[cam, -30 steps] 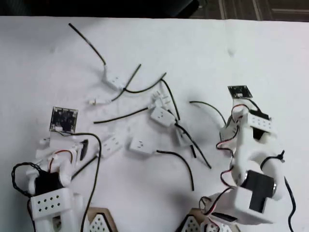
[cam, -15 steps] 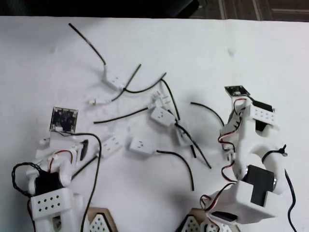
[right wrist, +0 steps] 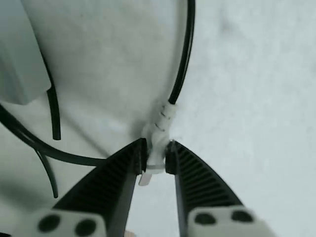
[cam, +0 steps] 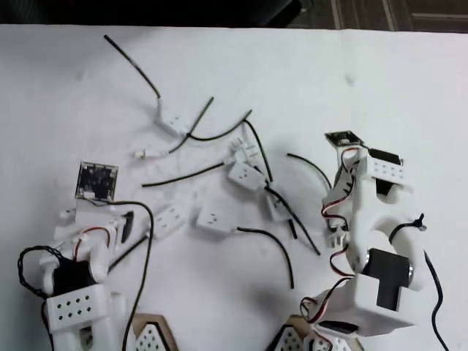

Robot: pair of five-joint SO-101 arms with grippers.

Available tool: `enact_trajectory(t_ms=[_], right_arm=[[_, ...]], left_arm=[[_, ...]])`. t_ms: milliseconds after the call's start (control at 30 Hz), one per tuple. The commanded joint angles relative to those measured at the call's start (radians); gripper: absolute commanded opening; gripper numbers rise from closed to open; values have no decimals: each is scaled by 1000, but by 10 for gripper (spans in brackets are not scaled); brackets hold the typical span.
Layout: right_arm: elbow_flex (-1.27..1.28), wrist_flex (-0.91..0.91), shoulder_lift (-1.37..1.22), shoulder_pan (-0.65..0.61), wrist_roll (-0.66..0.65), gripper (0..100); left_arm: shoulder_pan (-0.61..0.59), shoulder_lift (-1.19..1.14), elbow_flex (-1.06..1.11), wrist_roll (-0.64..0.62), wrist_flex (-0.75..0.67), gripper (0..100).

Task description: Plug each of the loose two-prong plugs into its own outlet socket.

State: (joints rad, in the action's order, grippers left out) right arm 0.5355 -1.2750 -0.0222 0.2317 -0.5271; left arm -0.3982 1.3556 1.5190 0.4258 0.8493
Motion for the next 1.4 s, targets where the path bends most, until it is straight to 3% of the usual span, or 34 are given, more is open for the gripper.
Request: enact_trajectory(t_ms=[0, 300, 833, 1033, 1233, 1367], right_arm=[[-31, -15, 2, -12, -11, 17], [-37, -142, 13, -67, -11, 16], [-37, -180, 7, -79, -3, 19], [-37, -254, 5, -99, -3, 117], [-32, -262, 4, -130, -2, 115], [-31, -262, 2, -163, 78, 116]], left_arm=[[-4, 15, -5, -6, -17, 294], [-4, 15, -5, -6, -17, 294], [-4, 15, -5, -5, -15, 294], [-4, 15, -5, -5, -15, 294], [-4, 15, -5, -5, -15, 294], [-5, 15, -5, -5, -15, 294]])
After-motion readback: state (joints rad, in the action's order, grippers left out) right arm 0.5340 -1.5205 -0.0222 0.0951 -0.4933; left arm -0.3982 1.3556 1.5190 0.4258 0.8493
